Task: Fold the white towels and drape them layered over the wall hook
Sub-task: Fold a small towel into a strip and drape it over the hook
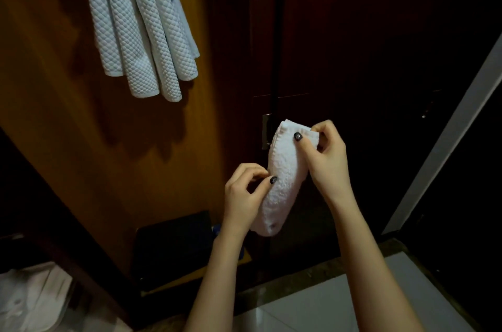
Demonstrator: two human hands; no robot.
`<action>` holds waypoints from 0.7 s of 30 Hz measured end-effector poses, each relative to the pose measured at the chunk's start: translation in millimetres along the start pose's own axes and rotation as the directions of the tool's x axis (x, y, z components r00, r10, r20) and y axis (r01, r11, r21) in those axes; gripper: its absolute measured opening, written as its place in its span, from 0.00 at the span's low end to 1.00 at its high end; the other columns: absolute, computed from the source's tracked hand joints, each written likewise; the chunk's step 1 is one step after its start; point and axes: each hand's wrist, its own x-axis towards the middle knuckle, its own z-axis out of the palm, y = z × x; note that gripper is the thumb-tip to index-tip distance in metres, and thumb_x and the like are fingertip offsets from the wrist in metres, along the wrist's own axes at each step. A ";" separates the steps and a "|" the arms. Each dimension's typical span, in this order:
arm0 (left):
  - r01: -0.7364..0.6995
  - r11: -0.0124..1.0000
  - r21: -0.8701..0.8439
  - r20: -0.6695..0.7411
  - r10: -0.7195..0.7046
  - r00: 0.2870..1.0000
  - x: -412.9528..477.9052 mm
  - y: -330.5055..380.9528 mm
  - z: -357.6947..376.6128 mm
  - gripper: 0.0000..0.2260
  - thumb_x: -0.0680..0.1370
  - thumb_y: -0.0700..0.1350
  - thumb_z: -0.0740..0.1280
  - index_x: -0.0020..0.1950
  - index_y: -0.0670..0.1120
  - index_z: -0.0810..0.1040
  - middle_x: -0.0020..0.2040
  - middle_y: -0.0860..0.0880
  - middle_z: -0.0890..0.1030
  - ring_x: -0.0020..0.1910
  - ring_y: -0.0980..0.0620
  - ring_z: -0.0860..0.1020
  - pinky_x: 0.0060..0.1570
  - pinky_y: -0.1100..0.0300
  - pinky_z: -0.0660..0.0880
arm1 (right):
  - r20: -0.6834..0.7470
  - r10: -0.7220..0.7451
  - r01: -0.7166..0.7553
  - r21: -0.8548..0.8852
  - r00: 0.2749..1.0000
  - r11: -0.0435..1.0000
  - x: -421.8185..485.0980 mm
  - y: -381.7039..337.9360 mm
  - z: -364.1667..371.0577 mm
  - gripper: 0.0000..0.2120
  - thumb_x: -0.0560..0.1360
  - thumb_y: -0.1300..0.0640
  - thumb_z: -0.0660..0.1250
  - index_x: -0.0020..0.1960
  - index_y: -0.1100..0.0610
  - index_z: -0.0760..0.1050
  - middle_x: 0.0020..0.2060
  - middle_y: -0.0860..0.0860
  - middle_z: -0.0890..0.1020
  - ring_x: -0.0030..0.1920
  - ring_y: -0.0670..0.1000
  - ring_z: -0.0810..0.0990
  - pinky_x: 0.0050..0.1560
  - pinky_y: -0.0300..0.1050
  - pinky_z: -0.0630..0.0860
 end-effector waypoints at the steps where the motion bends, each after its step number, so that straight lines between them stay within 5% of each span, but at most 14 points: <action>1: 0.030 0.999 -0.011 0.013 -0.030 0.999 1.1 -1.3 1.7 0.04 0.73 0.39 0.73 0.48 0.42 0.82 0.48 0.52 0.79 0.50 0.60 0.77 0.50 0.69 0.73 | 0.005 -0.016 0.016 -0.018 1.000 1.000 5.2 -2.2 0.1 0.07 0.78 0.59 0.67 0.45 0.59 0.70 0.39 0.57 0.76 0.38 0.48 0.75 0.37 0.48 0.73; 5: 0.221 0.974 -0.059 0.157 -0.210 0.965 11.8 -2.9 6.1 0.06 0.72 0.41 0.75 0.44 0.48 0.79 0.52 0.60 0.75 0.53 0.69 0.73 0.51 0.75 0.69 | 0.042 -0.081 0.084 -0.061 0.996 0.995 21.9 -10.1 1.5 0.08 0.78 0.58 0.67 0.45 0.60 0.70 0.35 0.49 0.75 0.37 0.45 0.74 0.36 0.46 0.73; 7: 0.255 0.965 -0.064 0.251 -0.232 0.940 16.8 -1.5 8.0 0.07 0.72 0.42 0.75 0.40 0.46 0.77 0.49 0.56 0.75 0.48 0.65 0.74 0.47 0.72 0.69 | 0.040 -0.110 0.113 -0.079 0.993 0.990 31.5 -13.7 1.6 0.08 0.78 0.57 0.67 0.44 0.59 0.70 0.34 0.45 0.74 0.36 0.42 0.73 0.35 0.42 0.71; 11: 0.190 0.980 -0.062 0.131 -0.180 0.975 21.8 6.0 6.9 0.09 0.73 0.39 0.73 0.38 0.41 0.74 0.39 0.48 0.74 0.37 0.56 0.72 0.38 0.67 0.66 | 0.028 -0.149 0.151 -0.147 0.988 0.977 50.8 -16.7 -1.1 0.09 0.78 0.55 0.67 0.45 0.58 0.69 0.35 0.55 0.75 0.35 0.48 0.73 0.34 0.46 0.71; 14: 0.116 0.993 0.031 0.034 -0.117 0.993 26.0 8.9 3.3 0.14 0.73 0.39 0.73 0.34 0.42 0.69 0.33 0.50 0.68 0.32 0.56 0.65 0.33 0.66 0.61 | 0.018 -0.180 0.180 -0.194 0.984 0.964 61.6 -18.4 -0.1 0.10 0.78 0.55 0.67 0.43 0.56 0.67 0.30 0.48 0.70 0.29 0.41 0.66 0.29 0.34 0.64; 21: 0.176 0.977 0.120 0.115 -0.190 0.975 39.2 -6.3 0.4 0.14 0.74 0.46 0.73 0.35 0.52 0.69 0.31 0.55 0.71 0.30 0.59 0.68 0.30 0.67 0.63 | -0.046 -0.217 0.204 -0.192 0.975 0.960 89.3 -37.4 9.5 0.10 0.78 0.56 0.66 0.42 0.56 0.66 0.29 0.45 0.68 0.27 0.40 0.65 0.27 0.33 0.62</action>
